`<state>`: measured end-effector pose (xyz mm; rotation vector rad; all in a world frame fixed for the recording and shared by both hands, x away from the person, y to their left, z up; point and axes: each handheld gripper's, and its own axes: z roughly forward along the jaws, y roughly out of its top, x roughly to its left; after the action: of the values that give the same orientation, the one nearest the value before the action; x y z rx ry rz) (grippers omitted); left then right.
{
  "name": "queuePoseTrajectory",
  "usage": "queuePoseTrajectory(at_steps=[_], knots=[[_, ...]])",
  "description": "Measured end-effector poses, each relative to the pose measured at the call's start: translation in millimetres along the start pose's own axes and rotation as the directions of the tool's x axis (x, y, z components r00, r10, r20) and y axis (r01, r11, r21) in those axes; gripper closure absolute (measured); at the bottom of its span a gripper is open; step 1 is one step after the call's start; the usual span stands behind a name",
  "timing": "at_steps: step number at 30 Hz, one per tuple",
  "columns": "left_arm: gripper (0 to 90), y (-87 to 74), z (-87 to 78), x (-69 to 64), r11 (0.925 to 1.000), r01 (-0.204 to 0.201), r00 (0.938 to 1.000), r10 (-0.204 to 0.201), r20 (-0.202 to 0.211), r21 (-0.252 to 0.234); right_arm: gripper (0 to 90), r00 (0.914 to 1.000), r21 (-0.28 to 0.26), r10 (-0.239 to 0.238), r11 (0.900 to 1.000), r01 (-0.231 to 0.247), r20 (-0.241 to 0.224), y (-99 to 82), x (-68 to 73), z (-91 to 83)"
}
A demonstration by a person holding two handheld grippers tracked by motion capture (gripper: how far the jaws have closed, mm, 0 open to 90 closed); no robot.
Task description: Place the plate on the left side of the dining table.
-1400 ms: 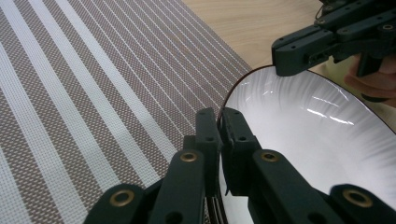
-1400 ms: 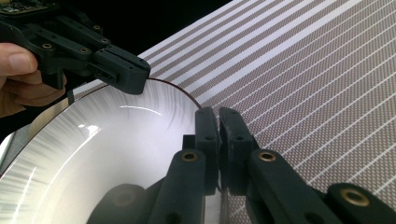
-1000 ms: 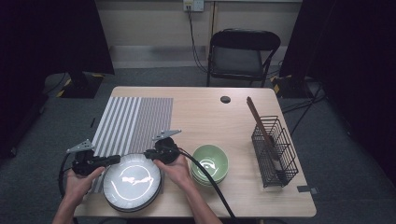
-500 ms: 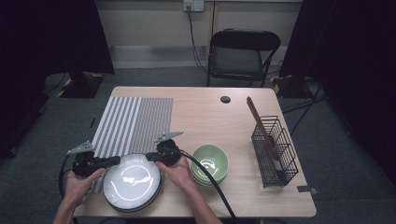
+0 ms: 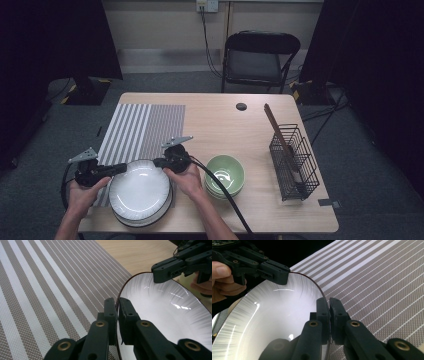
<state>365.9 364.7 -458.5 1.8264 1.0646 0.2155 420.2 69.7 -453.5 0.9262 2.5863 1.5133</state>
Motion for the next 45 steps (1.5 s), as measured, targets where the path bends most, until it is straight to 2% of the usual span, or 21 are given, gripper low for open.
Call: queuePoseTrajectory(at_steps=[2,6,11,14,18,24,27,29,31,32,35,38,39,41,42,45], knots=[[85.1,3.1,-0.5,2.6,1.0,0.002,1.0,-0.002,0.007,0.003,87.5,1.0,-0.008,0.003,1.0,-0.003,-0.003,2.7,-1.1,-0.1],[85.0,8.4,-0.4,4.0,0.9999,-0.006,0.9999,0.006,-0.009,-0.008,87.4,1.0,-0.01,-0.006,0.9999,0.006,0.001,8.9,-4.1,1.7],[85.1,10.5,1.3,5.6,0.9996,0.012,0.9998,-0.012,-0.017,-0.028,86.9,0.9999,-0.018,-0.011,0.9998,0.012,0.012,14.5,-7.9,2.5],[85.2,11.2,1.7,2.4,0.9998,-0.005,0.9994,0.004,-0.035,-0.019,86.7,1.0,-0.01,-0.006,0.9999,0.006,0.005,12.6,-10.5,3.3],[85.3,10.5,1.2,2.5,0.9998,-0.01,0.9994,0.009,-0.035,-0.017,85.0,0.9999,-0.006,0.004,1.0,-0.004,0.009,9.7,-9.9,1.6],[85.8,8.6,0.2,4.1,0.9997,0.0,0.9998,0.0,-0.021,-0.025,79.1,0.9994,0.013,0.02,0.9997,-0.02,0.027,-4.8,-8.8,-2.2],[85.8,8.0,0.2,4.4,0.9996,0.009,0.9998,-0.01,-0.018,-0.029,83.7,0.9993,0.011,0.037,0.9993,-0.037,0.002,-9.5,-8.9,-2.4],[85.6,6.8,-0.6,4.3,0.9994,0.017,0.9997,-0.017,-0.017,-0.029,84.4,0.9988,0.007,0.048,0.9988,-0.048,0.006,-9.0,-8.8,-2.8],[85.7,5.0,-2.3,2.9,0.9995,0.013,0.9995,-0.014,-0.027,-0.03,85.1,0.9983,-0.004,0.058,0.9983,-0.058,0.0,-9.5,-9.7,-2.5],[85.6,2.4,-4.8,1.2,0.9994,0.017,0.9988,-0.019,-0.045,-0.03,85.3,0.998,-0.005,0.064,0.998,-0.064,-0.002,-9.6,-10.1,-2.6],[81.2,-5.3,-9.2,0.3,0.9995,0.03,0.9977,-0.031,-0.06,-0.009,85.5,0.9978,-0.006,0.066,0.9978,-0.066,-0.003,-9.3,-10.5,-2.6],[75.3,-8.7,-9.7,3.1,0.9986,0.052,0.9974,-0.053,-0.049,-0.003,85.5,0.9979,-0.008,0.064,0.9979,-0.064,-0.005,-9.3,-10.8,-2.4],[74.5,-8.7,-8.6,3.1,0.9988,0.048,0.9979,-0.048,-0.044,0.003,85.5,0.998,-0.008,0.063,0.998,-0.063,-0.004,-9.3,-10.6,-2.4],[76.7,-9.1,-5.4,1.5,0.9989,0.045,0.9985,-0.044,-0.031,0.014,85.6,0.998,-0.009,0.063,0.998,-0.063,-0.002,-9.4,-10.3,-2.5],[80.9,-8.6,-4.2,0.2,0.9987,0.05,0.9984,-0.049,-0.029,0.012,85.6,0.998,-0.01,0.063,0.9979,-0.063,-0.001,-9.3,-10.2,-2.5],[85.1,-4.7,-7.1,2.2,0.9982,0.06,0.9977,-0.06,-0.03,0.003,87.4,0.9983,-0.019,0.058,0.9982,-0.058,0.007,-7.6,-10.0,-4.0]])
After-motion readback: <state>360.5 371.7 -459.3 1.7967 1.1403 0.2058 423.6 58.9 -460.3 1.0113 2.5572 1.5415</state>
